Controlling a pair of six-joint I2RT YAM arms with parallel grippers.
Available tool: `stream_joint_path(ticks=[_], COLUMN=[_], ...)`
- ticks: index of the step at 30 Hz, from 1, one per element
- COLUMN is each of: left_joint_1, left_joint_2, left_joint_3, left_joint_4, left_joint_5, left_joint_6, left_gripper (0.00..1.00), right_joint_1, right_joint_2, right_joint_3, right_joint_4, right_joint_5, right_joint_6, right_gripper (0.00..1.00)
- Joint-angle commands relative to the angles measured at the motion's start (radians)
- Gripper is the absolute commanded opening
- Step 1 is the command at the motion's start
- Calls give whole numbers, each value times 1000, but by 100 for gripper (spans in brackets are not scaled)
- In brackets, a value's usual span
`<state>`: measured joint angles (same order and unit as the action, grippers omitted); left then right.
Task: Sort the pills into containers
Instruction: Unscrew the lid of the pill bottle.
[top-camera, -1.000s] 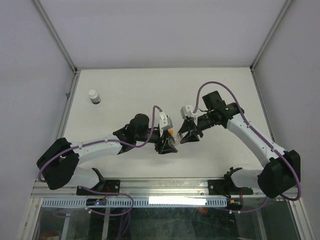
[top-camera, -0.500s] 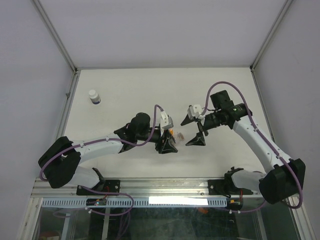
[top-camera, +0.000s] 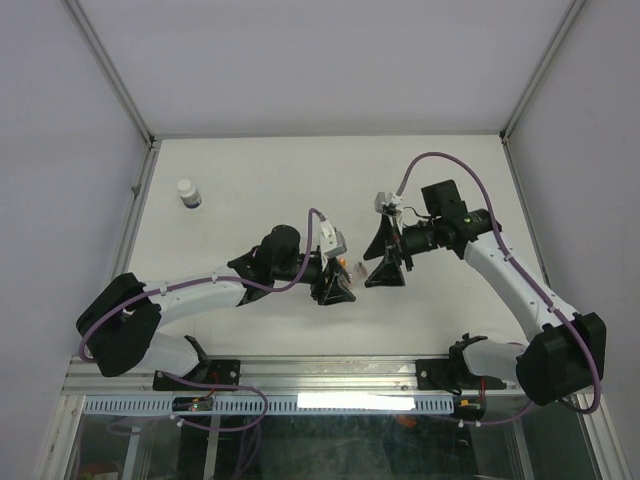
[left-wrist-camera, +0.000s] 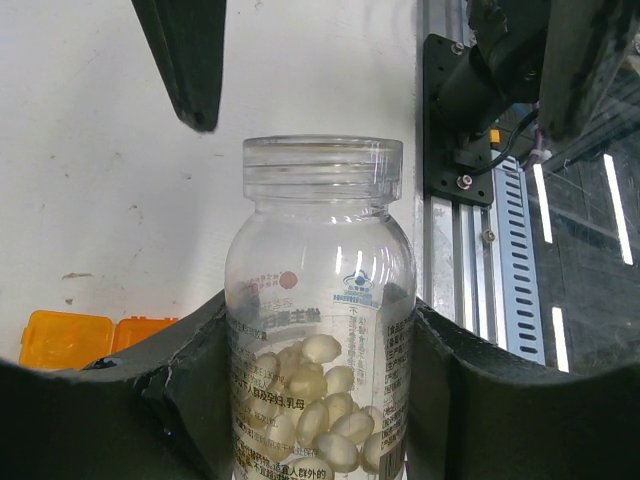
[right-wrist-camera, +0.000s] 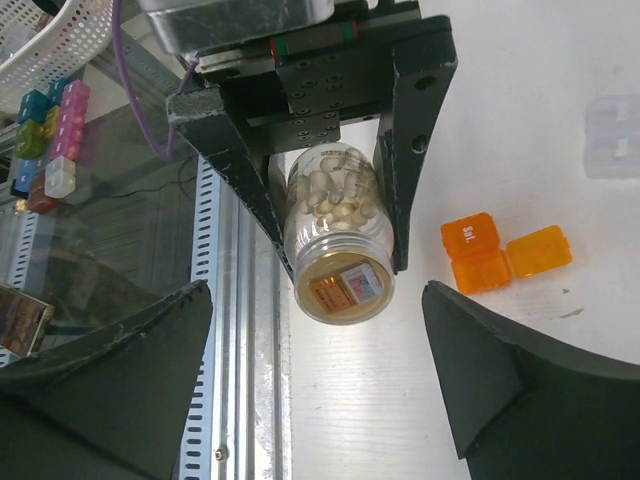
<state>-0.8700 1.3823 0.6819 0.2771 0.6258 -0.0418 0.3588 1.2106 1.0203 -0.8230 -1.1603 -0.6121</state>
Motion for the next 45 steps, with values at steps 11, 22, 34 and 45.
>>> stream_joint_path(ticks=[11,22,34,45], left_joint_1=[-1,0,0,0], left_joint_2=[-34,-27,15,-19], left_joint_3=[36,38,57,32], left_joint_4=[58,55,42,50], left_joint_5=[-27,29,113,76], left_joint_6=[-4,-5,-6,2], left_gripper=[0,0,0,0], right_joint_1=[80,81,143,110], right_joint_2=[49,38,28,-40], right_joint_3=[5,14,97,124], right_joint_4=[92,22,-217,-142], right_joint_5=[59,8,118,140], right_joint_6=[142,-59,-888,-399], right_gripper=[62,5,12,90])
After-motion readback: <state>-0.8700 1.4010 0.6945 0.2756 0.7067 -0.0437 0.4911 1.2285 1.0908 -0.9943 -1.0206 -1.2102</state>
